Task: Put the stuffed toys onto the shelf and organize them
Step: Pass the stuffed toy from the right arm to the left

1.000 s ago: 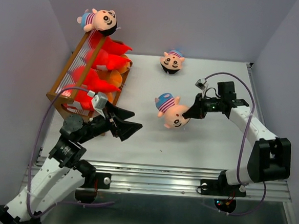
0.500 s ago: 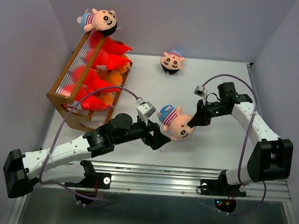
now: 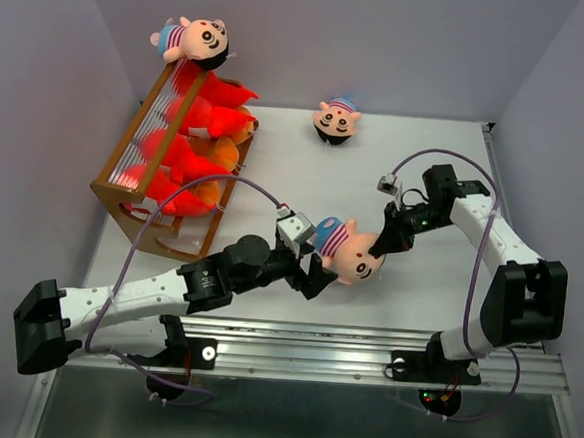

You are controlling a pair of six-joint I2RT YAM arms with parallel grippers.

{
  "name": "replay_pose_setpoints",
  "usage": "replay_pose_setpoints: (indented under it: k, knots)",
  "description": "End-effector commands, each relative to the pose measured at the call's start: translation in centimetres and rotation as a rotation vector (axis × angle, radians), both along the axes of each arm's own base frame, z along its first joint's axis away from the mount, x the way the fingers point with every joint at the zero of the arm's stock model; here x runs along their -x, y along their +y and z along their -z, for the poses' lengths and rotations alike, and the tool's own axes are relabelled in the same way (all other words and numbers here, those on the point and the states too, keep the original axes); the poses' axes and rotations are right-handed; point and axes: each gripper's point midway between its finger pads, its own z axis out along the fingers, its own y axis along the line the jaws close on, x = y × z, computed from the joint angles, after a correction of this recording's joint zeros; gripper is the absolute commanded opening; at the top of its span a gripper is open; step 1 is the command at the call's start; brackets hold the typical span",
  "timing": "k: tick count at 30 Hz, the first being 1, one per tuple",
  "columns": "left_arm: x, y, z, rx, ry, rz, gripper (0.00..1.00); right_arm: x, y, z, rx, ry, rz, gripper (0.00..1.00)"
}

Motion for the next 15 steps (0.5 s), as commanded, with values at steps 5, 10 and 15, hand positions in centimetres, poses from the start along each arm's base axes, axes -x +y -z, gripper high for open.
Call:
replay_pose_setpoints:
  k: [5,10,15]
  knots:
    - [-0.8,0.7,-0.9,0.051,-0.093,-0.047,0.96,-0.8,0.5,-1.7,-0.054,0.023,0.023,0.01]
    - [-1.2,0.7,-0.5,0.028,-0.111,-0.059,0.95,-0.7,0.9,-2.7,-0.092,0.046,0.005,0.01]
    - [-2.0,-0.2,0.0,0.001,-0.132,-0.065,0.95,-0.2,1.0,-2.4,-0.106,0.079,-0.009,0.01]
